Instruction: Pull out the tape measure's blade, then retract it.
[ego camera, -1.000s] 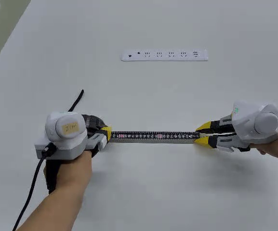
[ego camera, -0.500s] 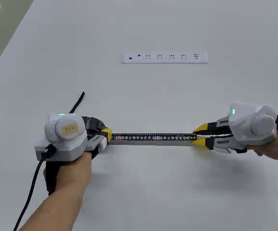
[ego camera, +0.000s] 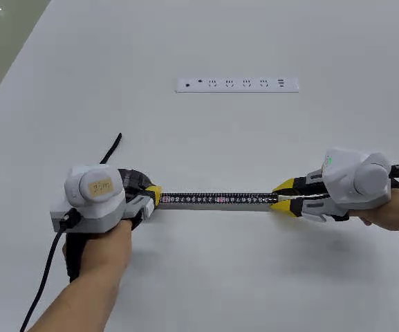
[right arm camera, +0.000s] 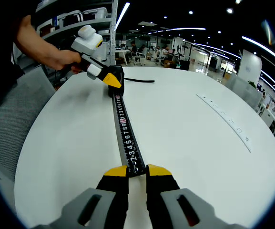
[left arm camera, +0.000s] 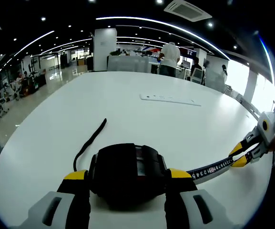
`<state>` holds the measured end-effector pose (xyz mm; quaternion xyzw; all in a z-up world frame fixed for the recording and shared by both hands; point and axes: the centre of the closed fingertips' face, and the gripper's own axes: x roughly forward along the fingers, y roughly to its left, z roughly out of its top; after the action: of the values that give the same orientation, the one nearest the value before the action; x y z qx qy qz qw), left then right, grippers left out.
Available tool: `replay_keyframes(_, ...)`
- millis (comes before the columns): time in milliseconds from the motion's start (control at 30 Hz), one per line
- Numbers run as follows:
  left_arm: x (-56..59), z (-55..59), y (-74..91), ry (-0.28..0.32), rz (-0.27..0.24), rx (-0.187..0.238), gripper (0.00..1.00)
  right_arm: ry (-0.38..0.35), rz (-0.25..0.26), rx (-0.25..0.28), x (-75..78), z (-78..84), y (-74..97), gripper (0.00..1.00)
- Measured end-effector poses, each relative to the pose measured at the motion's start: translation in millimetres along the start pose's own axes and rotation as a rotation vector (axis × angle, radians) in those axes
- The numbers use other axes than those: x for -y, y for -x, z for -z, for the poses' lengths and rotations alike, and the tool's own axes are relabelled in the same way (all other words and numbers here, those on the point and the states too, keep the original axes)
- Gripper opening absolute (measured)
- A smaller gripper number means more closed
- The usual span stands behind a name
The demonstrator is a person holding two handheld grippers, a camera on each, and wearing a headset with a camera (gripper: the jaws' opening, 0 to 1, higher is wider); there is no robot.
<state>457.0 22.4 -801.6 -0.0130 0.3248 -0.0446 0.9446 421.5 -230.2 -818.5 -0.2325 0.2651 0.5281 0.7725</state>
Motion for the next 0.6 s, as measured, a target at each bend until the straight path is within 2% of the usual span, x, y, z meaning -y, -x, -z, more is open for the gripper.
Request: replay_keyframes(600, -0.5, 0.7, 0.1, 0.016, 0.002, 0.005, 0.6, -0.012, -0.012, 0.016, -3.7, -11.7, -11.8, 0.12)
